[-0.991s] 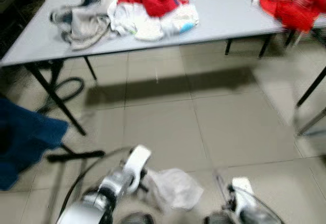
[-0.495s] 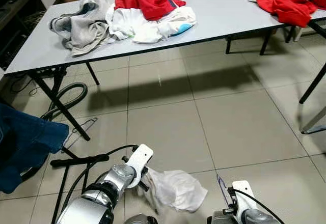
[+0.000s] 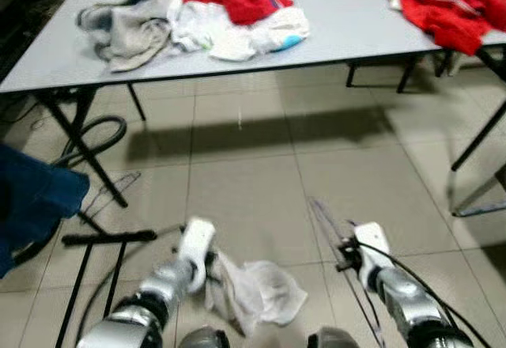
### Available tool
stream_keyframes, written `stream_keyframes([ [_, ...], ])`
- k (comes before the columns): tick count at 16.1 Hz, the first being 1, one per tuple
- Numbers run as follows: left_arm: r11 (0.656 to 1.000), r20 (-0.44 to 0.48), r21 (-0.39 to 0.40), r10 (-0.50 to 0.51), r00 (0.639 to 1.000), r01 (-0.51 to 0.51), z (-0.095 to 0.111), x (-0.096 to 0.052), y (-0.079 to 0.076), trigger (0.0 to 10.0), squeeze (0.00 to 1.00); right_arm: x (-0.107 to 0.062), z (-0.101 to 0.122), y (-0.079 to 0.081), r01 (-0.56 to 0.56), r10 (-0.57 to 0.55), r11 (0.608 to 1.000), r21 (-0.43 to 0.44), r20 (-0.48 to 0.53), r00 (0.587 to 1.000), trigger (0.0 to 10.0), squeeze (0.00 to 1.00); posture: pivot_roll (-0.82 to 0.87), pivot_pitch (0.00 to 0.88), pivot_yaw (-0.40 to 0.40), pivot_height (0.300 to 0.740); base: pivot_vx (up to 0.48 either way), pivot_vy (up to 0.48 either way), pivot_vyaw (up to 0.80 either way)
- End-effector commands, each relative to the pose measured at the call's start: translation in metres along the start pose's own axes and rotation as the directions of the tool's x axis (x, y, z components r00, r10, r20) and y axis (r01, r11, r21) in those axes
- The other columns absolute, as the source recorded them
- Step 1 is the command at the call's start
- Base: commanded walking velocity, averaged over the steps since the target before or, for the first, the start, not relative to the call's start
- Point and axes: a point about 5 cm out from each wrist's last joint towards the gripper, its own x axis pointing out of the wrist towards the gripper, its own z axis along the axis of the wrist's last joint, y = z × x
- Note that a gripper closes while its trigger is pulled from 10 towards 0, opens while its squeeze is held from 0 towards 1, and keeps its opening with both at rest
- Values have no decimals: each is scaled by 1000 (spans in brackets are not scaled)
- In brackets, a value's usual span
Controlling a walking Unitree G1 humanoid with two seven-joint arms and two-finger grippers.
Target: Hang hanger
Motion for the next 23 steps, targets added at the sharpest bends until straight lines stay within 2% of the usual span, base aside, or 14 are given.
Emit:
stream_keyframes([
  [1,1000,132,-22,0,991,3,33,-2,9,10000,0,-4,31,4,-65,71,996,-57,118,990,10000,0,-168,0,63,740,0,0,0],
  [2,1000,177,-17,-9,984,13,44,-3,10,9882,0,-8,41,6,-84,95,994,-74,156,983,10000,0,-168,0,63,740,0,0,0],
  [3,999,277,20,-38,960,34,72,-7,11,1961,0,-21,62,13,-120,141,988,-101,226,964,10000,0,-170,0,68,740,0,0,0],
  [4,998,333,51,-52,941,37,90,-9,10,0,0,-29,73,17,-136,162,984,-113,258,953,10000,0,-173,0,74,740,0,0,0],
  [5,997,364,68,-60,929,38,99,-11,8,0,0,-32,77,19,-142,171,982,-124,266,949,10000,0,-173,0,74,740,0,0,0],
  [6,994,431,93,-84,898,49,118,-15,4,0,0,-39,84,23,-144,183,977,-156,275,944,10000,0,-175,0,81,740,0,0,0],
  [9,985,502,141,-155,851,96,150,-26,-5,0,0,-62,101,31,-140,194,972,-189,303,933,10000,0,-180,0,98,740,0,0,0],
  [10,981,533,175,-162,831,79,166,-32,-6,0,0,-69,105,33,-144,208,965,-221,302,930,10000,0,-185,0,104,740,0,0,0],
  [12,977,555,206,-160,817,52,180,-40,-3,0,0,-76,108,35,-172,246,951,-256,289,925,10000,0,-193,0,112,740,0,0,0],
  [13,971,565,234,-167,808,37,190,-45,-2,0,0,-81,109,36,-196,279,934,-298,271,921,10000,0,-192,0,110,740,0,0,0],
  [15,957,585,290,-172,793,-7,210,-58,2,0,0,-91,104,40,-257,356,871,-420,177,917,10000,0,-182,0,101,740,0,0,0],
  [17,956,602,289,-136,787,-56,225,-69,8,0,0,-97,105,41,-285,387,836,-468,136,912,10000,0,-182,0,101,740,0,0,0],
  [19,956,623,288,-143,769,-56,238,-84,6,0,0,-97,118,42,-239,366,839,-490,181,913,10000,0,-173,0,97,740,0,0,0],
  [23,914,579,402,-294,760,48,237,-96,-16,0,0,-79,137,35,-136,272,892,-432,273,923,10000,0,-179,0,104,740,0,0,0],
])
